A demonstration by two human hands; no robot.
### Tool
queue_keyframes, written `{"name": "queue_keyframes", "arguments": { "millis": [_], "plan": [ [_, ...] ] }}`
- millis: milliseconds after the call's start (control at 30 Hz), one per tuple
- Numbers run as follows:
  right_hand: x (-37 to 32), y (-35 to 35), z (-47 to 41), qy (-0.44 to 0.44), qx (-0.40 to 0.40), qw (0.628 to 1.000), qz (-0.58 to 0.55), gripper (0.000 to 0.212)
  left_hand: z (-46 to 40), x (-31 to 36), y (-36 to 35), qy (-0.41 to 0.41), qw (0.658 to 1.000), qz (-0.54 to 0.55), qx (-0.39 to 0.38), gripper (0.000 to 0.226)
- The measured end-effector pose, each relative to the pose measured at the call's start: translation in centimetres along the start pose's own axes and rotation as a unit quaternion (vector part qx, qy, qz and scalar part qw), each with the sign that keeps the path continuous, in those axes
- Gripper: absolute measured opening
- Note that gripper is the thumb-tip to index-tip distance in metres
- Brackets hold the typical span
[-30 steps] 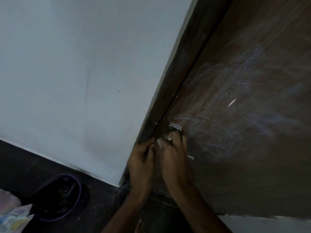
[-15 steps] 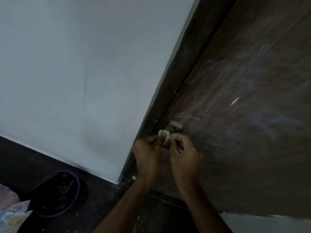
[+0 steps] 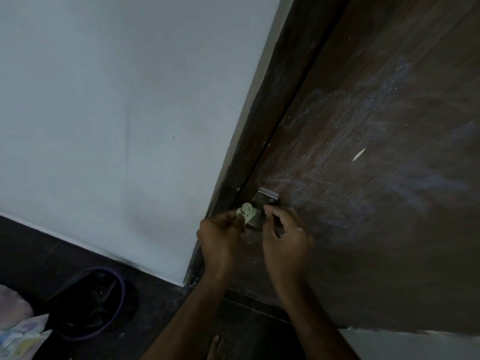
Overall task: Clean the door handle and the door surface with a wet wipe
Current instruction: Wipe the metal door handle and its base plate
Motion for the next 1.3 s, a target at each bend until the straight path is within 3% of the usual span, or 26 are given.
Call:
{"name": "queue_keyframes", "arguments": {
  "millis": [133,267,433,667,867,1033,1233,1300],
  "plan": [
    [0.1,0.1,-0.4,0.004,0.003,1.000,0.000,0.021,0.7,0.8,-0.3,-0.099,0.994,-0.050,0.000,0.019],
    [-0.2,0.1,0.1,-0.002,0.001,1.000,-0.005,0.022,1.3,-0.3,0.6,-0.062,0.997,-0.049,0.003,0.016],
    [-0.2,0.0,0.3,-0.010,-0.008,1.000,0.002,0.019,1.2,1.9,-0.1,-0.126,0.987,-0.095,-0.006,0.017],
    [0.1,0.2,1.0,-0.006,-0.012,1.000,0.014,0.024,3.6,-0.1,0.7,-0.062,0.997,-0.041,0.027,0.017],
    [-0.7,0.7,0.6,0.007,0.007,1.000,0.016,0.024,1.4,1.7,-0.2,-0.077,0.996,-0.044,0.005,0.015],
    [-0.3,1.2,1.1,0.012,0.017,1.000,0.020,0.023,4.0,0.3,0.4,-0.105,0.990,-0.079,0.041,0.018],
    [0.0,1.2,1.2,0.007,0.014,1.000,0.014,0.023,2.4,1.7,0.0,-0.053,0.998,-0.013,0.024,0.017],
    [-0.2,1.3,1.4,0.012,0.015,1.000,0.014,0.023,3.2,1.4,0.0,-0.070,0.996,-0.043,0.037,0.016]
  ]
}}
Point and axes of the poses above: each hand's wrist, its own z-axis away from the middle knuckle, its own y-axis out of the back of the hand, x = y × z, the point moved 2 cm from there along -z, towards the middle knuckle, and after that the axes turned 2 degrees about x, right-handed, at the moved point
